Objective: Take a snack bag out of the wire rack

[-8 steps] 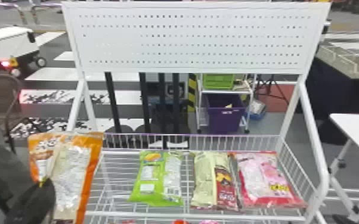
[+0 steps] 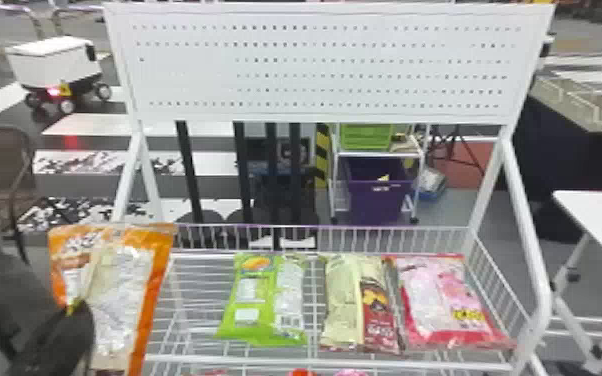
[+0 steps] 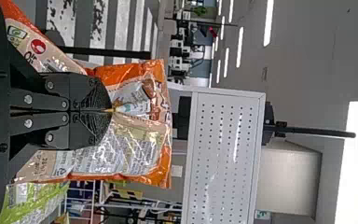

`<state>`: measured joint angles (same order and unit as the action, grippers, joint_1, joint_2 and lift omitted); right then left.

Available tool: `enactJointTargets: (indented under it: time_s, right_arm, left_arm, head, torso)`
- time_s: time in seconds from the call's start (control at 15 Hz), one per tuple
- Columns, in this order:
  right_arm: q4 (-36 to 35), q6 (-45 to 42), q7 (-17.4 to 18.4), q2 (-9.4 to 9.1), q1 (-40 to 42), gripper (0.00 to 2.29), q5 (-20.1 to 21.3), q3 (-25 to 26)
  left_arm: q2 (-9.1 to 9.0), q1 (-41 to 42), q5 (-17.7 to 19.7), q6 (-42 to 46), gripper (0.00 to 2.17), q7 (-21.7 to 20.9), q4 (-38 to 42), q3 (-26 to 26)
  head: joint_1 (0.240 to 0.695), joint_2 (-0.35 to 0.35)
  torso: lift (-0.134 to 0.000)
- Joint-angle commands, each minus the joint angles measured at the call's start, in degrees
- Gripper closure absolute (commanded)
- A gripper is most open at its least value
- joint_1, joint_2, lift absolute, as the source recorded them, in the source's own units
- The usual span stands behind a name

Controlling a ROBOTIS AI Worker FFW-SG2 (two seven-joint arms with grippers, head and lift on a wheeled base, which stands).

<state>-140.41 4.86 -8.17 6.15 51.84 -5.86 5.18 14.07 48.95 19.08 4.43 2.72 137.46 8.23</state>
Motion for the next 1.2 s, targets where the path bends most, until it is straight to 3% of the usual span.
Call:
enactJointTargets:
  time_s: [0.0, 0.13, 0.33, 0.6, 0.87, 1.13]
  right_arm:
    - [0.7, 0.0, 0.1, 0.09, -0.9, 0.13, -0.6, 0.0]
    - [4.4, 0.2, 1.3, 0.7, -5.7, 0.13, -0.9, -1.6]
    - [13.1, 2.1, 3.3, 3.34, -18.5, 0.13, -0.8, -7.6]
    - [25.0, 15.3, 6.1, 4.04, -35.3, 0.13, -2.8, -13.8]
    - [39.5, 19.4, 6.4, 2.02, -48.8, 0.13, -3.0, -19.0]
    - [48.7, 19.7, 6.3, 0.53, -55.5, 0.17, -3.8, -21.1]
  left_arm:
    - [0.08, 0.0, 0.0, 0.0, 1.87, 0.0, 0.0, -0.1]
    - [0.17, 0.0, 0.0, 0.0, 1.87, 0.0, 0.0, -0.1]
    - [0.25, -0.1, -0.4, 0.0, 1.87, 0.0, 0.0, -0.7]
    - [0.43, -0.2, -0.4, 0.0, 1.87, 0.0, -0.4, -0.8]
    - [0.69, -0.7, -0.2, 0.0, 1.87, 0.0, -1.1, -0.8]
    - [0.78, -0.8, -0.1, 0.0, 1.87, 0.0, -1.7, -0.6]
  head:
    - [0.499, 0.0]
    - [0.499, 0.0]
    - [0.499, 0.0]
    - [0.499, 0.0]
    - [0.499, 0.0]
    - [0.499, 0.0]
  torso:
    - [0.0]
    - [0.0]
    - [0.0]
    - [0.0]
    - [0.0]
    - [0.0]
